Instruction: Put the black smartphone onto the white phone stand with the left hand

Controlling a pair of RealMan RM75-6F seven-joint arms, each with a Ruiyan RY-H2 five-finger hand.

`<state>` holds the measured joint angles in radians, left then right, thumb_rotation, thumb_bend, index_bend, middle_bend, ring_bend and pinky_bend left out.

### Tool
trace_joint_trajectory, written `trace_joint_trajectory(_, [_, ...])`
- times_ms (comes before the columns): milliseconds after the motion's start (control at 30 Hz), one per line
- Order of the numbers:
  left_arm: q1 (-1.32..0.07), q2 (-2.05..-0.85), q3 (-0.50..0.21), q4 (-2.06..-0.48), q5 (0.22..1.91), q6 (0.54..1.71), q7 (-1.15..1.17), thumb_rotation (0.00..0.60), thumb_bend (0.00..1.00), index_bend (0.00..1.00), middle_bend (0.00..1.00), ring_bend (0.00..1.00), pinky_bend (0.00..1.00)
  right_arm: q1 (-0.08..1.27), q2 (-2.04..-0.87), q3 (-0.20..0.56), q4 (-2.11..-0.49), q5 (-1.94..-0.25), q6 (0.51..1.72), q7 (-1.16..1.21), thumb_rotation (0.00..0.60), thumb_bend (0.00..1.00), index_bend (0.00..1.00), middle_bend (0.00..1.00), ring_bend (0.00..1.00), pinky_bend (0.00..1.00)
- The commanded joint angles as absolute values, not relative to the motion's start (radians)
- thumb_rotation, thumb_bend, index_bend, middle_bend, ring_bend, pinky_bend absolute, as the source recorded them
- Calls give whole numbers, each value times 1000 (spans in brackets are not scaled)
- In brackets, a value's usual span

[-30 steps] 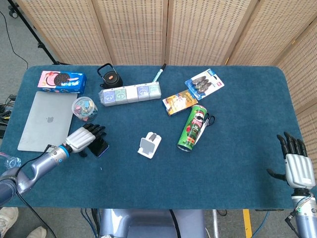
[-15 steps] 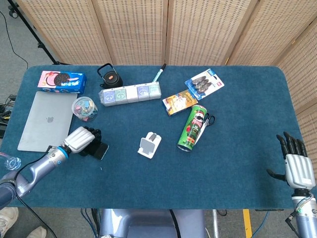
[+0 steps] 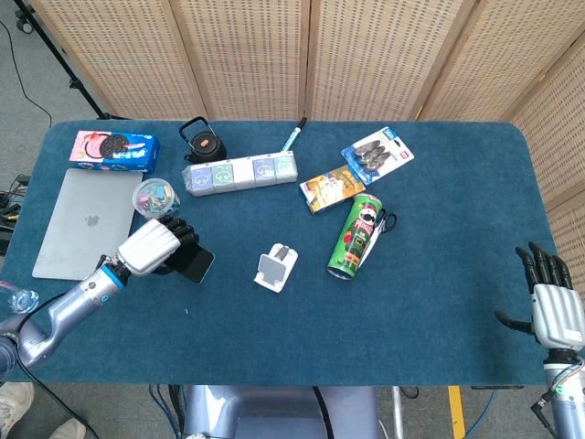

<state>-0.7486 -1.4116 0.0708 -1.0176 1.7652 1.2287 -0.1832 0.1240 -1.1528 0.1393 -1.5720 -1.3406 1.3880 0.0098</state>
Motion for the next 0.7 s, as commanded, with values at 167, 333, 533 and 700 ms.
trace_joint_trajectory(167, [-811,-1473,12,-788,2077,1711,122,600,102,518,414,313,416,118,-1139,139,-1584,-1348,1396,32,600,0,0,0,0,0])
trace_joint_trajectory(333, [-863,-1539,21,-650,2133,1763,179,600,94,518,414,313,416,115,-1131,139,-1587,-1349,1398,47,600,0,0,0,0,0])
trace_joint_trajectory(533, [-946,-1596,33,-562,2152,1741,203,600,94,518,414,312,416,118,-1128,142,-1583,-1341,1390,53,600,0,0,0,0,0])
trace_joint_trajectory(700, [-1017,-1611,43,-530,2158,1721,200,600,93,519,414,313,416,121,-1133,150,-1573,-1324,1384,48,600,0,0,0,0,0])
